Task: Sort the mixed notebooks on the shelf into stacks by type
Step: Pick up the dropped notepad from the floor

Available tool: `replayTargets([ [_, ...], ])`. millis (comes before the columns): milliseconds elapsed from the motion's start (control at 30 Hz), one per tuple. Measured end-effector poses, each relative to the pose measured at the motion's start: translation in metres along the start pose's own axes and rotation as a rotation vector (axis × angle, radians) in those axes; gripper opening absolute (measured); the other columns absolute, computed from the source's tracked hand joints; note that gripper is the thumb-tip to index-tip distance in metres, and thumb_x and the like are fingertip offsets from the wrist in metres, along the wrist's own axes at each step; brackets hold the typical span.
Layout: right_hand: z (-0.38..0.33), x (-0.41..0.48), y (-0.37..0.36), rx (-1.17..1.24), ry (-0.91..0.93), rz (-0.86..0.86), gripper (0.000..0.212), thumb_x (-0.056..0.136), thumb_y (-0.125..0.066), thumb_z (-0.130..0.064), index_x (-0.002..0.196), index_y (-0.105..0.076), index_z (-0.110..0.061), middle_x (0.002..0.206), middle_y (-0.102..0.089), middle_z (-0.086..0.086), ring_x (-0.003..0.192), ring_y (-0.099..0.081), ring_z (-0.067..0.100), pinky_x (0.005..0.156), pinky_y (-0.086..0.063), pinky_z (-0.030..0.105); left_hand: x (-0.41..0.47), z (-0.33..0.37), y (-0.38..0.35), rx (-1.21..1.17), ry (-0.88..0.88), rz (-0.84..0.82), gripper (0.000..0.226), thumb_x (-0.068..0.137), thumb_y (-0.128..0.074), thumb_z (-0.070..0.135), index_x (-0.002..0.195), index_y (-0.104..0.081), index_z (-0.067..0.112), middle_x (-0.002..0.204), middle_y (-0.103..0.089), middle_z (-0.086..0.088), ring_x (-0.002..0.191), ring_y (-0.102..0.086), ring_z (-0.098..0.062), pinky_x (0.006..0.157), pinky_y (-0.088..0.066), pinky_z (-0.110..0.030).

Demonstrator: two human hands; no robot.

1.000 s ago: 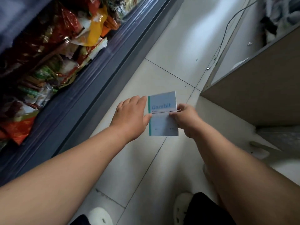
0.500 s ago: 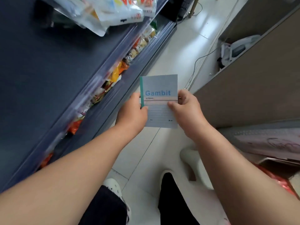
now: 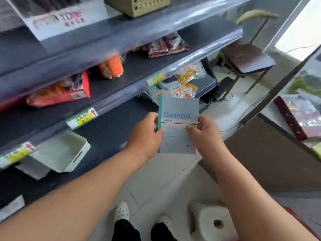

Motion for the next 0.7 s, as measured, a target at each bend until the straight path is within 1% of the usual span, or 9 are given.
replayTargets([
  [67,-0.032,-0.019,-0.003,-0.02,0.064,-0.07,0.012,0.087,-0.06,-0.019,0.097,-0.061,-0.024,0.099,-0.072,-0.002,0.096,-0.067,0.024,0.089,-0.053,0.051,-0.027,0.01,0.033,-0.028,0.019,0.082,0.026,0.089,-0.06,0.019,0.113,-0.054,0.027,0.076,-0.058,0.008,0.074,-0.056,-0.01,0.069,-0.047,-0.033],
  [133,-0.061,-0.036,-0.007,-0.033,0.134,-0.132,0.007,0.084,-0.063,-0.02,0.091,-0.061,-0.023,0.095,-0.073,-0.003,0.093,-0.068,0.022,0.085,-0.055,0.045,-0.052,0.014,0.065,-0.062,0.053,0.169,0.028,0.088,-0.061,0.019,0.115,-0.056,0.027,0.077,-0.059,0.007,0.075,-0.057,-0.011,0.069,-0.047,-0.032],
  [233,-0.106,-0.063,-0.016,-0.018,0.23,-0.195,0.007,0.09,-0.062,-0.01,0.089,-0.062,-0.018,0.084,-0.071,-0.003,0.076,-0.064,0.017,0.062,-0.052,0.022,-0.089,0.009,0.114,-0.171,0.126,0.294,0.025,0.09,-0.061,0.021,0.114,-0.058,0.026,0.08,-0.063,0.004,0.074,-0.063,-0.018,0.076,-0.054,-0.041],
  [267,-0.121,-0.073,-0.02,-0.02,0.265,-0.209,0.007,0.091,-0.061,-0.01,0.091,-0.062,-0.017,0.083,-0.07,-0.003,0.073,-0.063,0.016,0.059,-0.051,0.021,-0.103,0.004,0.13,-0.186,0.147,0.333,0.022,0.091,-0.06,0.022,0.111,-0.058,0.028,0.081,-0.064,0.003,0.074,-0.064,-0.02,0.077,-0.055,-0.045],
  [333,-0.145,-0.093,-0.031,-0.018,0.338,-0.235,0.003,0.093,-0.06,-0.012,0.095,-0.062,-0.014,0.085,-0.069,0.0,0.074,-0.064,0.02,0.057,-0.05,0.026,-0.135,-0.008,0.161,-0.181,0.17,0.424,0.016,0.091,-0.058,0.023,0.106,-0.057,0.03,0.081,-0.064,0.004,0.073,-0.064,-0.022,0.077,-0.055,-0.044],
  [400,-0.168,-0.117,-0.045,-0.043,0.41,-0.276,0.003,0.094,-0.06,-0.016,0.097,-0.06,-0.016,0.087,-0.069,-0.002,0.075,-0.065,0.017,0.054,-0.046,0.025,-0.168,-0.02,0.193,-0.148,0.18,0.516,0.018,0.092,-0.058,0.023,0.11,-0.059,0.025,0.08,-0.063,0.007,0.072,-0.063,-0.018,0.074,-0.054,-0.037],
  [533,-0.206,-0.176,-0.091,-0.018,0.494,-0.381,0.005,0.096,-0.06,-0.016,0.101,-0.061,-0.018,0.093,-0.07,-0.002,0.083,-0.068,0.017,0.064,-0.054,0.031,-0.239,-0.04,0.252,0.016,0.179,0.643,0.023,0.095,-0.056,0.027,0.117,-0.056,0.027,0.081,-0.062,0.015,0.08,-0.059,-0.008,0.068,-0.045,-0.027],
  [633,-0.228,-0.23,-0.136,-0.029,0.572,-0.444,0.005,0.095,-0.061,-0.016,0.098,-0.06,-0.02,0.094,-0.071,0.001,0.086,-0.068,0.02,0.072,-0.058,0.038,-0.3,-0.062,0.295,0.161,0.18,0.699,0.027,0.096,-0.054,0.028,0.123,-0.055,0.026,0.086,-0.064,0.014,0.083,-0.059,-0.01,0.072,-0.045,-0.028],
  [700,-0.242,-0.269,-0.169,-0.059,0.646,-0.478,0.004,0.095,-0.06,-0.018,0.097,-0.059,-0.021,0.094,-0.07,-0.001,0.084,-0.067,0.019,0.067,-0.054,0.034,-0.341,-0.081,0.323,0.277,0.195,0.725,0.032,0.096,-0.054,0.03,0.127,-0.053,0.025,0.095,-0.065,0.011,0.085,-0.058,-0.012,0.074,-0.046,-0.03],
])
Point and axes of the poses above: each hand's wrist, its own x-axis towards the middle knuckle, its own y-axis out of the back of the hand, z = x × y, the point moved 1 cm from there along x, towards the middle knuckle
